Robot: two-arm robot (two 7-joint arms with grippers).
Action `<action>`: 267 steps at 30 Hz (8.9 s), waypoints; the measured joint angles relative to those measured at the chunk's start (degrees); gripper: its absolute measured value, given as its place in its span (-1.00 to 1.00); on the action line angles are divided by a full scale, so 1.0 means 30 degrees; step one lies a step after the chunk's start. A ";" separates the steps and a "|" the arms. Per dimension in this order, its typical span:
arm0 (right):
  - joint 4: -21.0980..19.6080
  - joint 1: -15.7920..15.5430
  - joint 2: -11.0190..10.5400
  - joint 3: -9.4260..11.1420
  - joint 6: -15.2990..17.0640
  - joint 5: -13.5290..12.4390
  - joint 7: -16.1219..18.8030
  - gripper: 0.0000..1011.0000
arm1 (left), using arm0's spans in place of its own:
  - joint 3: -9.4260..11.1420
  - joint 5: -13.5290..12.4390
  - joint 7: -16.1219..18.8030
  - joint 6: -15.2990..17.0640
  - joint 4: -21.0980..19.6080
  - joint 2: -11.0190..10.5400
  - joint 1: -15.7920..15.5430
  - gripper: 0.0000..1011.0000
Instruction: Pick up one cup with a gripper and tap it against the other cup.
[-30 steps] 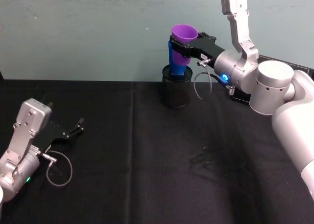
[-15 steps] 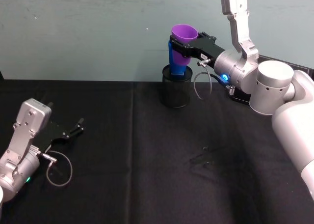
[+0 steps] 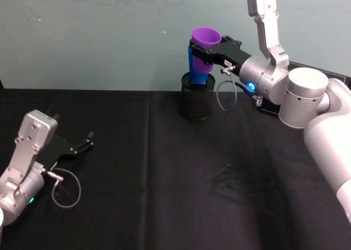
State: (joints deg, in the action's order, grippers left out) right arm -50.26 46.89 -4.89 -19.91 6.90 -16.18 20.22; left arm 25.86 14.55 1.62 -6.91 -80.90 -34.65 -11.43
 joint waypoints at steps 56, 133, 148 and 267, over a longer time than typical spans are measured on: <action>-0.9636 -0.6142 -0.6786 -0.1072 0.1010 -0.4024 0.7081 0.44 | -0.0001 0.0000 0.0000 0.0000 0.0000 0.0000 0.0000 1.00; -0.5147 -0.6732 -0.7258 -0.3996 -0.4711 -0.3641 0.8440 0.44 | 0.0000 0.0000 0.0000 0.0000 0.0000 0.0000 0.0001 1.00; -0.4216 -0.6348 -0.7005 -0.4397 -0.4668 -0.3298 0.8865 0.44 | -0.0001 0.0000 0.0000 0.0000 0.0000 0.0000 0.0000 1.00; -0.4595 -0.7476 -0.4417 -0.1160 -0.5316 0.0659 -0.3678 0.98 | 0.0000 0.0000 0.0000 0.0000 -0.0001 0.0000 0.0000 1.00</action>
State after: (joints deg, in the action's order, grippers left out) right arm -64.04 24.46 -18.14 -23.39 -9.05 -14.20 9.19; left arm 25.86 14.55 1.62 -6.91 -80.90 -34.64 -11.43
